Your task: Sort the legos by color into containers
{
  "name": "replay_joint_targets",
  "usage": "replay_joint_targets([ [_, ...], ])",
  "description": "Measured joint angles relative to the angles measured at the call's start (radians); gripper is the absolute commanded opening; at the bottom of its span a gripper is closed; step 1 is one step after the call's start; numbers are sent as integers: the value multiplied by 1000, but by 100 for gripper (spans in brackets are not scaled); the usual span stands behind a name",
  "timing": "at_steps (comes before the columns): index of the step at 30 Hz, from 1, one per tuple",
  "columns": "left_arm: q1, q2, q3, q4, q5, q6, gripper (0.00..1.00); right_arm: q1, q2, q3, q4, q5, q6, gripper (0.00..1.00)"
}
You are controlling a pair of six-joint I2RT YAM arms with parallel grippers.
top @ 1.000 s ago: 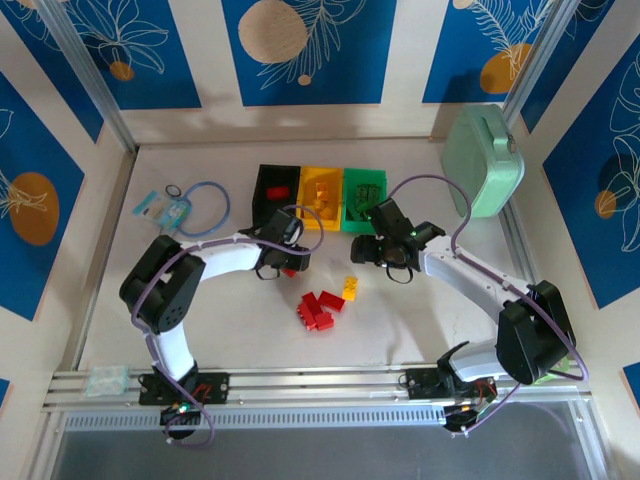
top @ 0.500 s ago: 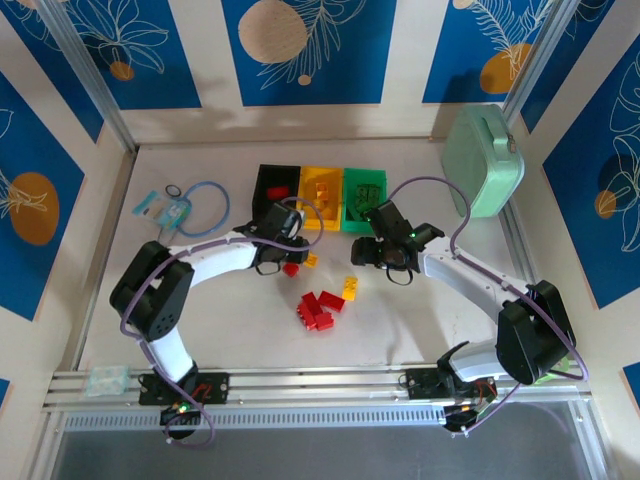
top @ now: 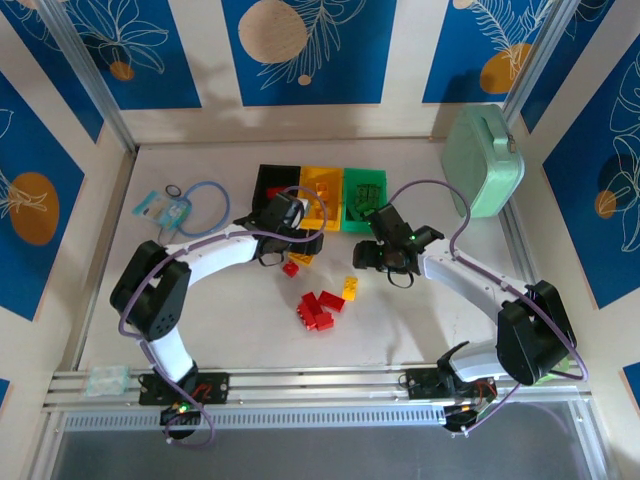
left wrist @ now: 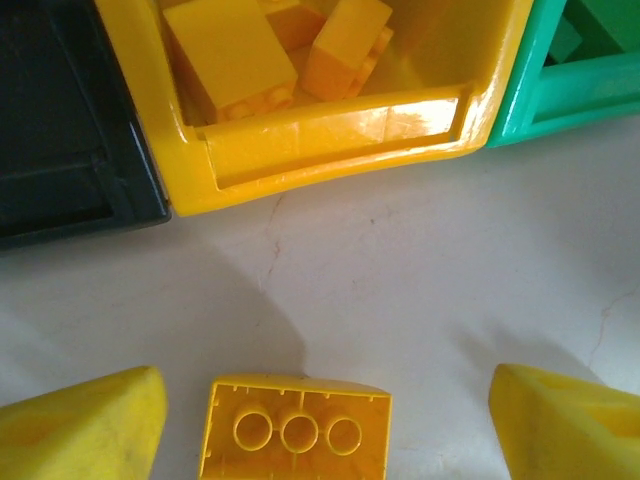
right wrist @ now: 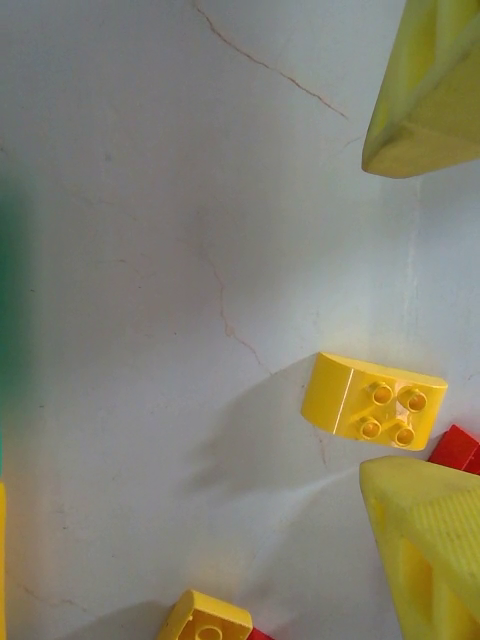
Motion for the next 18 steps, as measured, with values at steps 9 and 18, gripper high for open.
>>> replay_joint_targets([
  [9,0,67,-13,-14,14,0,88,-1,0,0,1,0,0,74],
  [18,0,115,-13,-32,18,-7,80,-1,0,0,1,0,0,74],
])
